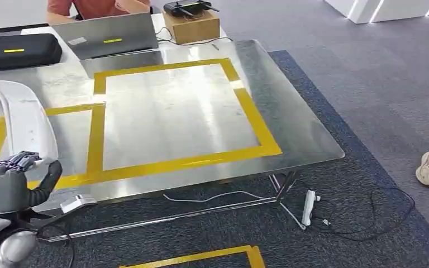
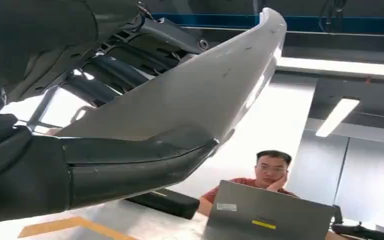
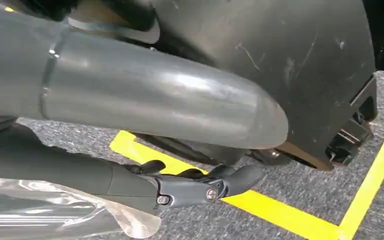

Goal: Take the parts from the cabinet and place them on the table.

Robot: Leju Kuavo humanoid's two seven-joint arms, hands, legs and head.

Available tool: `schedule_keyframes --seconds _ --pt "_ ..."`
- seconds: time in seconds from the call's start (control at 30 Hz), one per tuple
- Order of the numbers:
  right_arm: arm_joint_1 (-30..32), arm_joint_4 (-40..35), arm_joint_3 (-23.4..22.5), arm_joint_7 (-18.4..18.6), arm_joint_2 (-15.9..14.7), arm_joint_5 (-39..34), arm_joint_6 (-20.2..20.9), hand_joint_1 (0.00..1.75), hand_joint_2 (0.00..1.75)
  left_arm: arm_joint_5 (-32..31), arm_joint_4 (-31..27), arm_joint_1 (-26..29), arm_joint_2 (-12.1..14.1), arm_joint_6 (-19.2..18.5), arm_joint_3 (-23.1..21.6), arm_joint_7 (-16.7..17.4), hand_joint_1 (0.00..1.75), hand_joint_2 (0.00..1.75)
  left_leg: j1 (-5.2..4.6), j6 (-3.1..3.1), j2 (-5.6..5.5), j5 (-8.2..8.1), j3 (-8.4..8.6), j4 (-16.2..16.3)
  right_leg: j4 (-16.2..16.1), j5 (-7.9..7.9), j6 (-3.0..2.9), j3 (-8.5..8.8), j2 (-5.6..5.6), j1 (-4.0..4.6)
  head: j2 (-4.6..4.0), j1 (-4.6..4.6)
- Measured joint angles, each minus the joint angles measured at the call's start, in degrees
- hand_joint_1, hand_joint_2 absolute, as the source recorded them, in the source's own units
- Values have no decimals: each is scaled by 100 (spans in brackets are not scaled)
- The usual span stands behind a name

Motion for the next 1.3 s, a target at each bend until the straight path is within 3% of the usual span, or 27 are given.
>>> schedule_keyframes --seconds 0.17,0.47,0.7,0.93,1.3 --pt "-8 0 0 -7 0 28 24 0 0 -409 94 -114 42 -4 -61 153 175 175 4 -83 0 0 2 -11 1 -7 -11 2 0 3 0 2" --pt "-26 0 2 -4 0 103 74 0 0 -1542 699 -496 338 -242 -181 935 175 175 -3 -84 0 0 2 -8 -12 -2 -9 18 -2 -9 0 4" --pt "-45 0 2 4 0 153 107 0 0 -1875 1347 -871 549 -603 -258 1290 175 175 -8 -83 0 0 1 -6 -23 3 -2 24 -2 -14 0 4" --pt "-64 0 4 11 0 195 127 0 0 -2037 1900 -1223 636 -789 -367 1473 175 175 -9 -82 0 -1 1 -5 -24 3 -1 24 -2 -15 0 4" --pt "-132 -2 39 55 0 361 168 0 0 -2245 2833 -2049 664 -999 -643 1475 175 175 -9 -82 0 0 1 -5 -24 5 -1 23 -4 -14 0 4"
